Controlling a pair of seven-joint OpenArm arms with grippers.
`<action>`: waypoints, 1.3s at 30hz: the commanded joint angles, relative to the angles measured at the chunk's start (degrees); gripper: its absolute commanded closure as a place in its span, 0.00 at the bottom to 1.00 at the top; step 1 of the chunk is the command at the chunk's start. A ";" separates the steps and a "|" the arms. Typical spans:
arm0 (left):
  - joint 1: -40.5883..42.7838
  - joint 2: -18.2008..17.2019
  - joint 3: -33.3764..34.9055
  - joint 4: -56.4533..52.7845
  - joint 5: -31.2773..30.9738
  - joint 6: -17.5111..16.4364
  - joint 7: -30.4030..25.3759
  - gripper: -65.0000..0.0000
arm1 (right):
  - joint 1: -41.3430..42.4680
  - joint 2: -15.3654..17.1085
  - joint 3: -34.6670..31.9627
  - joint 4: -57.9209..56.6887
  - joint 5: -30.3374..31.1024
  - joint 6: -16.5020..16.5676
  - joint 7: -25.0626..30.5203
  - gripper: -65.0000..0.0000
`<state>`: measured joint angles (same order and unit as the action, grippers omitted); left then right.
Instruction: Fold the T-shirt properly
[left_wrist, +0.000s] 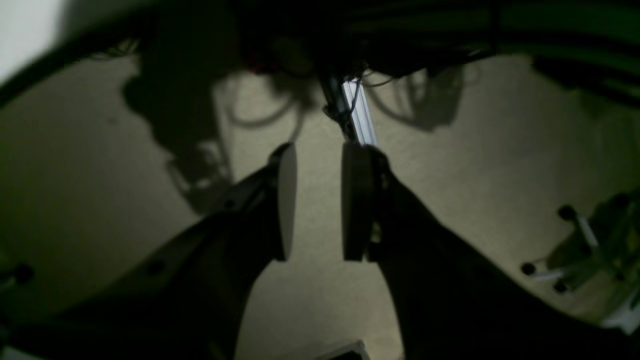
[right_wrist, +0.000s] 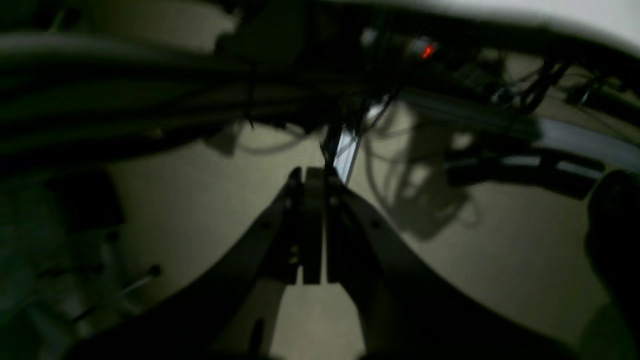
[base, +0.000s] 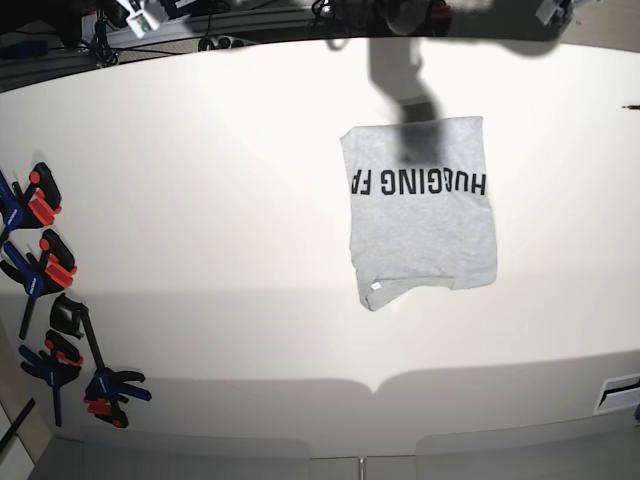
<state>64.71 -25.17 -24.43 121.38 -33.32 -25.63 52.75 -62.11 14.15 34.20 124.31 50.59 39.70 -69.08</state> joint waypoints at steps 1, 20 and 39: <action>0.63 -0.22 0.55 -1.75 0.61 -0.09 -1.55 0.79 | -0.76 1.18 -0.90 -1.55 -0.17 0.30 3.52 1.00; -33.40 8.17 20.50 -81.64 24.92 -0.07 -40.09 0.79 | 29.05 9.16 -47.98 -80.85 -36.41 0.30 55.36 1.00; -47.60 15.13 20.44 -103.30 36.50 15.98 -59.54 0.79 | 56.94 1.38 -67.76 -111.95 -35.93 -14.86 79.65 1.00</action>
<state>16.19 -9.93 -3.86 18.24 3.05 -9.47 -6.13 -4.84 14.41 -33.63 12.64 14.79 24.60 10.63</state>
